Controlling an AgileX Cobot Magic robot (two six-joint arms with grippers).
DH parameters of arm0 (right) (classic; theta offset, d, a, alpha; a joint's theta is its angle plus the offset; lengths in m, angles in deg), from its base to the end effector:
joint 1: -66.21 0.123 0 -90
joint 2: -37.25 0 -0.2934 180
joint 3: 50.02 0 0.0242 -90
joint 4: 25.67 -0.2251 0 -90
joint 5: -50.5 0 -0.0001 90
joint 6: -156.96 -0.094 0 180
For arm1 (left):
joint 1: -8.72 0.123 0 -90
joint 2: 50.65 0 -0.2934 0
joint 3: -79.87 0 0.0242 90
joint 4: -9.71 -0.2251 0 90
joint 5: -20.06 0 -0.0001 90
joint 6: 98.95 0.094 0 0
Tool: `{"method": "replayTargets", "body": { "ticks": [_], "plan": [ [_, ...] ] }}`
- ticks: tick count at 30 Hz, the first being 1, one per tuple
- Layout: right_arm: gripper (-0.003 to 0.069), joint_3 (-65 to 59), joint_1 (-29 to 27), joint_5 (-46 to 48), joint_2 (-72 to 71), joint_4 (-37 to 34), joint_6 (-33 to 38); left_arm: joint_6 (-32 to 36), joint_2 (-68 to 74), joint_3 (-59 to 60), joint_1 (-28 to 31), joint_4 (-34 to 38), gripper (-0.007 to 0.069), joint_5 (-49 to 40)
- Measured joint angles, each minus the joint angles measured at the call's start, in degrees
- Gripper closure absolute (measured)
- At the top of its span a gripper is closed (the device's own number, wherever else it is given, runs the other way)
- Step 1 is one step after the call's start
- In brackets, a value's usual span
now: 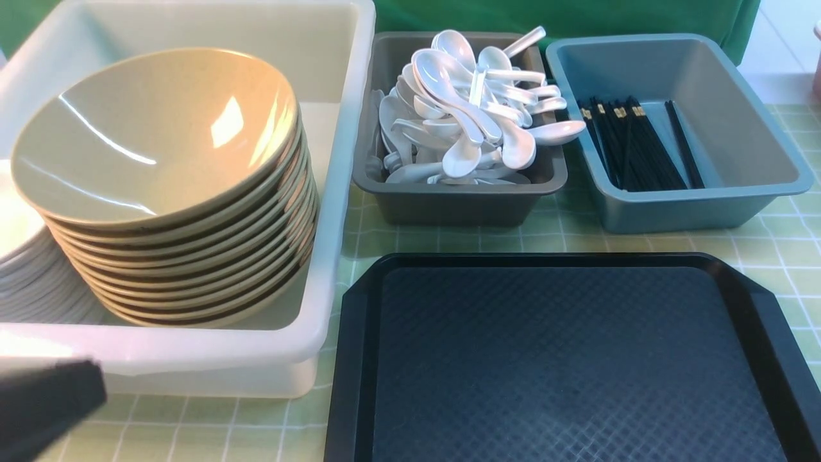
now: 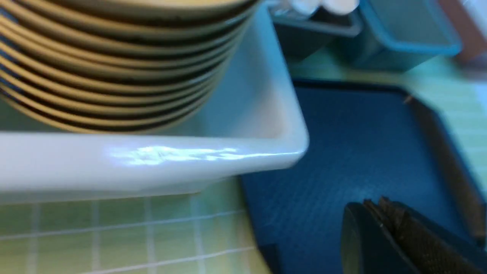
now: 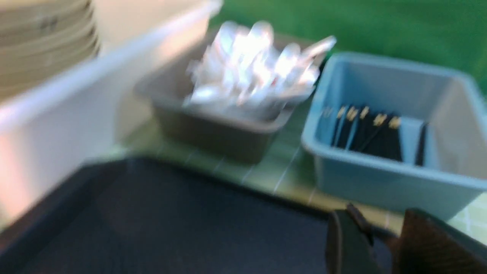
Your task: On green table put chopsticks spoon bowls plates into blue grey white boxes.
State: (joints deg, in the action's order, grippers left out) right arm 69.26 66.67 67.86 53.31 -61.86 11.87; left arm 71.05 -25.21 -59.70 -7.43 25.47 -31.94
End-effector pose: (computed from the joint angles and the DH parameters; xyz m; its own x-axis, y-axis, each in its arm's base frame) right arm 0.0240 0.0168 0.2776 -0.0165 0.0001 -0.9999 -0.1840 0.9829 0.0032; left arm 0.0064 -0.0228 0.3217 -0.5620 -0.1827 -0.8067 0.2810 0.8751 -0.3939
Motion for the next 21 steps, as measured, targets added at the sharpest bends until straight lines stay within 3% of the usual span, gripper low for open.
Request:
{"method": "replayTargets", "body": {
  "ticks": [5,10,12,14,17,21],
  "plan": [
    [0.0444,-2.0,0.0,-2.4,-4.6,-0.4,-0.4,-0.4,-6.3,4.6,0.0,1.4,0.0627,5.6],
    [0.0452,-2.1,0.0,-0.3,-5.5,-0.8,1.2,-0.6,-8.6,10.3,0.0,2.0,0.0627,17.7],
    [0.0477,-2.1,0.0,2.2,-5.5,-0.8,1.8,-0.6,-8.6,11.7,0.0,2.0,0.0627,19.4],
    [0.0558,-2.1,0.0,6.2,-5.5,-0.8,2.4,-0.8,-8.6,13.4,0.0,2.0,0.0627,20.7],
    [0.0623,-2.1,0.0,8.1,-5.5,-0.8,2.5,-1.0,-8.6,15.0,0.0,2.1,0.0627,20.8],
    [0.0634,-2.1,0.0,8.5,-5.5,-0.8,2.5,-1.0,-8.6,17.2,0.0,2.3,0.0627,20.8]
  ]
}}
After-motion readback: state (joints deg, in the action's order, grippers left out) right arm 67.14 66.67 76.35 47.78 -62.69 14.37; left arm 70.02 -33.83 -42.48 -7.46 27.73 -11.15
